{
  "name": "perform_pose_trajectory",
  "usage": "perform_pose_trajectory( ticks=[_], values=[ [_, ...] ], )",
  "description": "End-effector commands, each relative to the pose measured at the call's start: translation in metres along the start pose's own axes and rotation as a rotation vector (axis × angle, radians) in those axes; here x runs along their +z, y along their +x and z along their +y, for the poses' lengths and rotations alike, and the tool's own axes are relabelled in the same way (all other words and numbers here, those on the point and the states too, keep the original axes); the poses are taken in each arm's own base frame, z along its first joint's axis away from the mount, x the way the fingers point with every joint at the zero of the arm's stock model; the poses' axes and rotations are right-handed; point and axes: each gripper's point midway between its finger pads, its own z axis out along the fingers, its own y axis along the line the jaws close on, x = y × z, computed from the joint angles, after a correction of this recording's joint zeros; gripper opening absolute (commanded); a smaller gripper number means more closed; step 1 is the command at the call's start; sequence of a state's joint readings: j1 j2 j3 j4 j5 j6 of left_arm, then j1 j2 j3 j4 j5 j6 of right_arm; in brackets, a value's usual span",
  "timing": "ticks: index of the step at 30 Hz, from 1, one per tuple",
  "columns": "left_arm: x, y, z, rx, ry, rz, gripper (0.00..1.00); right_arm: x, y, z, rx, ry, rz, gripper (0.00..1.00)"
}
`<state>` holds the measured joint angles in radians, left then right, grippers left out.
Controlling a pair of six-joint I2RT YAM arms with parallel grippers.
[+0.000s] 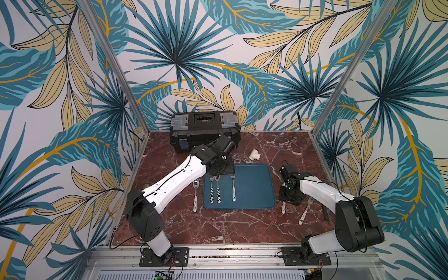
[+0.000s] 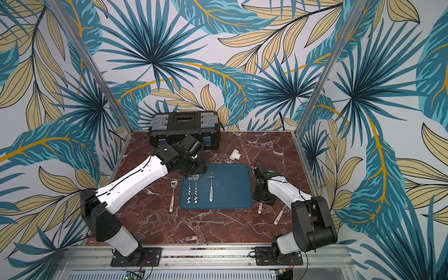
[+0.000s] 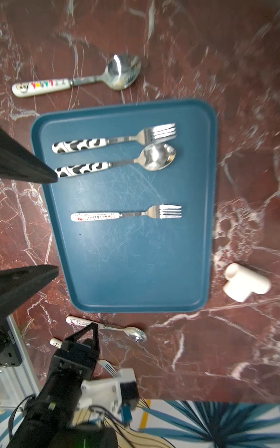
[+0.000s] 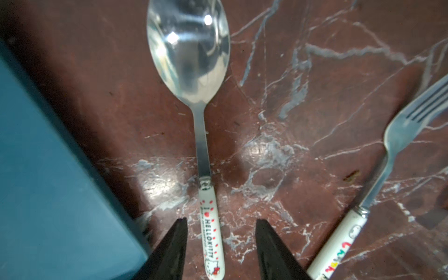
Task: Set the spoon and fork side by side
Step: Pick up the spoon from the center of the board.
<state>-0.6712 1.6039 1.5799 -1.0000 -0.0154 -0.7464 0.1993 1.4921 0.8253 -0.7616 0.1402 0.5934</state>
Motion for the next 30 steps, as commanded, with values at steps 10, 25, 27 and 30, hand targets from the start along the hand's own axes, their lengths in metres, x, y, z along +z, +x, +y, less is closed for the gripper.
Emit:
perform_pose_trajectory(
  ticks=[10,25,27,30],
  values=[
    [0.002,0.035,0.064,-0.044,-0.057,0.031,0.57,0.018,0.016,0.002,0.037,-0.007,0.095,0.19],
    [-0.002,0.029,0.088,-0.048,-0.116,0.003,0.57,-0.027,-0.013,0.004,-0.024,-0.021,-0.041,0.07],
    [-0.002,0.029,0.097,-0.066,-0.122,0.001,0.57,-0.033,-0.016,0.009,-0.045,-0.024,-0.05,0.07],
    [0.0,0.031,0.107,-0.097,-0.119,0.006,0.57,-0.041,-0.015,0.029,-0.09,-0.068,-0.068,0.07]
  ],
)
